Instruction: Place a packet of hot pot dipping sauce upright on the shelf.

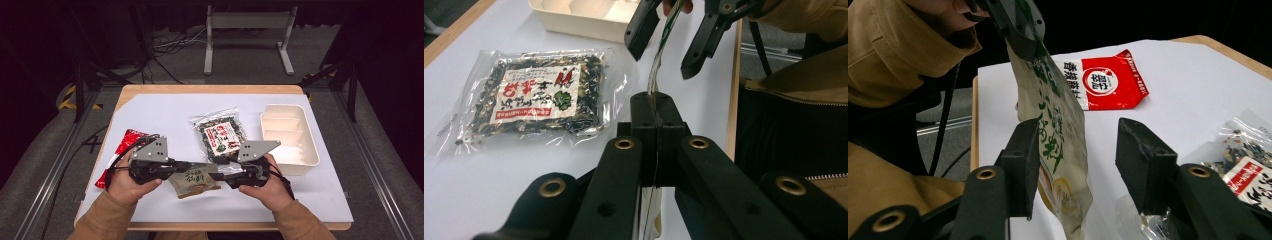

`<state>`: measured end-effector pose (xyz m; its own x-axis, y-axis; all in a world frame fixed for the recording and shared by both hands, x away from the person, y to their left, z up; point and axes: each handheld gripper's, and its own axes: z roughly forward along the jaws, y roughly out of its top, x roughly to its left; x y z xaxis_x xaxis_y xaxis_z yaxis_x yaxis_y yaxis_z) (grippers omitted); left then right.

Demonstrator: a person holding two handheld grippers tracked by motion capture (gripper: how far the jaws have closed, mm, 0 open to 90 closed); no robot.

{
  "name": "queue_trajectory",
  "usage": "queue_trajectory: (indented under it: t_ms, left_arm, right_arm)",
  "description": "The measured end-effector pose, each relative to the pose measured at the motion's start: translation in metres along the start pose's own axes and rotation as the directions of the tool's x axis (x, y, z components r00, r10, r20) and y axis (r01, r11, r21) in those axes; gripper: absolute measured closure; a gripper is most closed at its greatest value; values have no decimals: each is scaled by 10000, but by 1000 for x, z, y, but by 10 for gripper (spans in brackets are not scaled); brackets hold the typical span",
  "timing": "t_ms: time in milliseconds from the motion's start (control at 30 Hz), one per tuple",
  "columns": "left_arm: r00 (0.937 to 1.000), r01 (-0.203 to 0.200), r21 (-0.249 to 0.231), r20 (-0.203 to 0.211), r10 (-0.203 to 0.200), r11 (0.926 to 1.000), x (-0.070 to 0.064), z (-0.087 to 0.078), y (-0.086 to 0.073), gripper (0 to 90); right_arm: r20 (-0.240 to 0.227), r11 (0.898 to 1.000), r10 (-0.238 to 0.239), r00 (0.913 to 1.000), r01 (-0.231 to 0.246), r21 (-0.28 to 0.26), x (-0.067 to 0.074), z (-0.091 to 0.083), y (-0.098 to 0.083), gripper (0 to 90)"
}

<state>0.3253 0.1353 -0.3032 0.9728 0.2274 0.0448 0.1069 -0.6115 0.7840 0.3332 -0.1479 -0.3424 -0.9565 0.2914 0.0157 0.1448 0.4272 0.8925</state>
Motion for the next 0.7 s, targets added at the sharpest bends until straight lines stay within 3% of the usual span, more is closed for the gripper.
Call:
queue_trajectory:
  t_ms: [333,700]
  left_arm:
    - [9998,-163,112,96,162,9998,-7,11,5,897]
    - [9996,-201,207,195,197,9996,-11,19,9,897]
  right_arm:
    - [-227,9962,-522,9984,537,681,3,13,4,668]
    - [-623,9848,-1158,9913,1228,1225,4,15,4,851]
